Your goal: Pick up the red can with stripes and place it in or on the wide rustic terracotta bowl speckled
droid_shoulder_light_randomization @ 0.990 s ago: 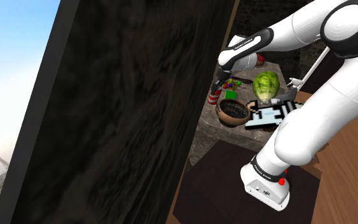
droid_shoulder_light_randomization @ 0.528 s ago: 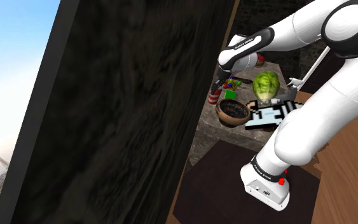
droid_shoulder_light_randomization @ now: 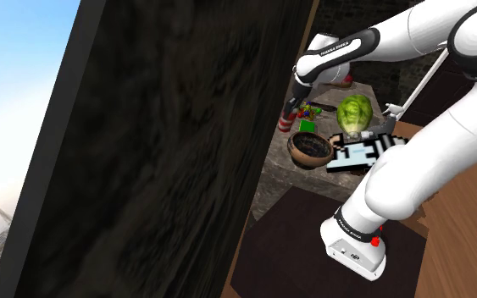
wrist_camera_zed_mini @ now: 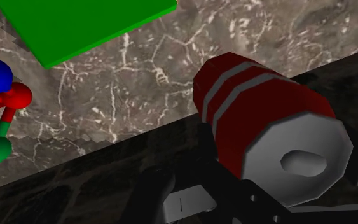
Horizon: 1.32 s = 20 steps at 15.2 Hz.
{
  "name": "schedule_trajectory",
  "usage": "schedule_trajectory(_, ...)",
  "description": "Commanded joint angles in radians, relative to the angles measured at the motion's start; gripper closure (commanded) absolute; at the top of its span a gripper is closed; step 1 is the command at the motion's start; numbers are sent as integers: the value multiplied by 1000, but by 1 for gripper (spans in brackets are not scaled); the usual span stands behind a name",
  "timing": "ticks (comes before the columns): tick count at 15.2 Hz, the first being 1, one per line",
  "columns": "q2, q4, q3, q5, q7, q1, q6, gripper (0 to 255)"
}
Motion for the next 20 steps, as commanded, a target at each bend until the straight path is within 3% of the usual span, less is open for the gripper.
schedule_trajectory(1,-17,12,4,-11,8,-4,-28,255)
schedule_trajectory(20,-136,175,50,-63,67,-18,-299,255)
